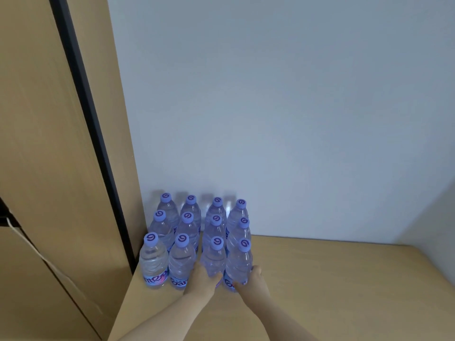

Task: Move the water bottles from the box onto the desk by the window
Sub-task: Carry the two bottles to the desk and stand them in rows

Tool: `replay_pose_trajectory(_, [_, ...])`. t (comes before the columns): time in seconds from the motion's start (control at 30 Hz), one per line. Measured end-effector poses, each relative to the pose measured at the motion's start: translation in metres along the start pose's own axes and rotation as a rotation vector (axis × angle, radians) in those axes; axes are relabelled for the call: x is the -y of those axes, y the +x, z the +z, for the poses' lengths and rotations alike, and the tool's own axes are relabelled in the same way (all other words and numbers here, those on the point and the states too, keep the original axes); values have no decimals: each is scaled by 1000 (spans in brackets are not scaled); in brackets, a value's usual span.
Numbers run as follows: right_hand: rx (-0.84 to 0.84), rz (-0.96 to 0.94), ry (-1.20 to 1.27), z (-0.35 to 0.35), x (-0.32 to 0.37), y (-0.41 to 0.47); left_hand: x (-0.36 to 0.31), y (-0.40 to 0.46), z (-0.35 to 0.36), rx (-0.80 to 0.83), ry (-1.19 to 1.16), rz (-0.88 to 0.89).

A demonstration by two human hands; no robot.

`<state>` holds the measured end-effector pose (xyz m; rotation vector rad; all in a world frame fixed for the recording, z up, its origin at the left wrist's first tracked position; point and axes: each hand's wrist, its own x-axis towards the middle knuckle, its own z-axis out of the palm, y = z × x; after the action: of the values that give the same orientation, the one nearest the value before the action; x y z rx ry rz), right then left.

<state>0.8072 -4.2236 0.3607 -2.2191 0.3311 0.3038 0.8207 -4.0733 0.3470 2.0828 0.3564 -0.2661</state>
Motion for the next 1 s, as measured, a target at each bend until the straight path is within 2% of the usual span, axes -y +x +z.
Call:
replay_pose_trajectory(0.13, [54, 34, -157, 0, 0, -11, 8, -16, -16, 17, 208, 30])
replay_pose_trajectory(0.37, [195, -81, -301, 23, 19, -43, 40, -50, -54, -2, 311, -58])
replay_pose_trajectory(0.63, [439, -277, -463, 66, 55, -93, 95, -132, -103, -57, 262, -313])
replay_pose_trajectory(0.87, [667, -489, -554, 138, 80, -160, 178, -229, -156, -172, 222, -617])
replay_pose_trajectory(1.0, [789, -595, -608, 182, 106, -198, 231, -269, -191, -217, 220, -675])
